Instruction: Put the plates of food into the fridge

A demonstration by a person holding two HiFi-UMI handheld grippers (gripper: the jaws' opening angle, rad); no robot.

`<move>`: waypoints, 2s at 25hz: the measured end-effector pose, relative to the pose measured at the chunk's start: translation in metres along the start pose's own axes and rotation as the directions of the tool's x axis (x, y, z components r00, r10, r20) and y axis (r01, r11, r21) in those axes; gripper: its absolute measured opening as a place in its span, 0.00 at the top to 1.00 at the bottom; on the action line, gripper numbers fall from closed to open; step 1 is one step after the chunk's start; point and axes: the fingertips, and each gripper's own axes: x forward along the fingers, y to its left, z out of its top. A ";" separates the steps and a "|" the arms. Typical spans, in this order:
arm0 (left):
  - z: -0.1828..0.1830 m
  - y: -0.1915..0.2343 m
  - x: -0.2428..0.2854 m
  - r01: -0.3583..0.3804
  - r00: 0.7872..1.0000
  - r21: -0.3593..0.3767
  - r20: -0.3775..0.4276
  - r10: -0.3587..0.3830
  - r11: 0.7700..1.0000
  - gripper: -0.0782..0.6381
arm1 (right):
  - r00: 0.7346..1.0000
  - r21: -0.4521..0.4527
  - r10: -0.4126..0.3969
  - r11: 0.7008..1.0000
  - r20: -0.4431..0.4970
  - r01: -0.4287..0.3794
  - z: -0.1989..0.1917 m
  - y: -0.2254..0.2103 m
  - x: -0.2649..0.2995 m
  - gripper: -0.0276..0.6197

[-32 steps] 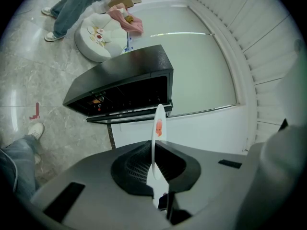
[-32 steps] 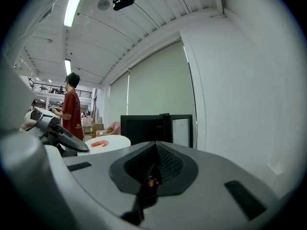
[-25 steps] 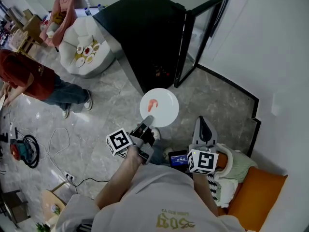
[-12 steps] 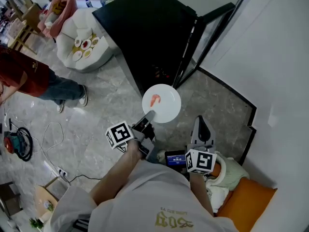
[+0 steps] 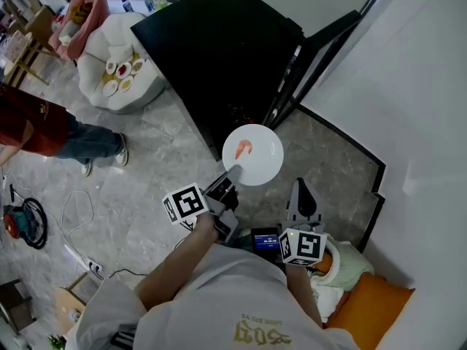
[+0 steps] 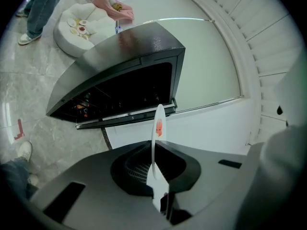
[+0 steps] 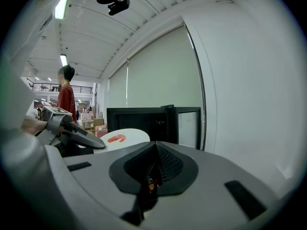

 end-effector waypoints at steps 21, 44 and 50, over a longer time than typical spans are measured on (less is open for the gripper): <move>0.029 -0.007 0.055 -0.018 0.981 -0.020 0.191 0.022 1.000 0.87 | 0.994 -0.066 0.085 0.995 0.068 -0.081 0.018 -0.033 0.074 0.94; 0.035 0.085 0.081 -0.125 0.966 -0.100 0.213 0.144 0.987 0.87 | 0.982 -0.089 0.188 0.978 0.003 -0.187 -0.050 -0.022 0.139 0.94; 0.037 0.099 0.090 -0.106 0.965 -0.126 0.225 0.132 0.986 0.87 | 0.980 -0.108 0.197 0.974 -0.022 -0.199 -0.068 -0.026 0.144 0.94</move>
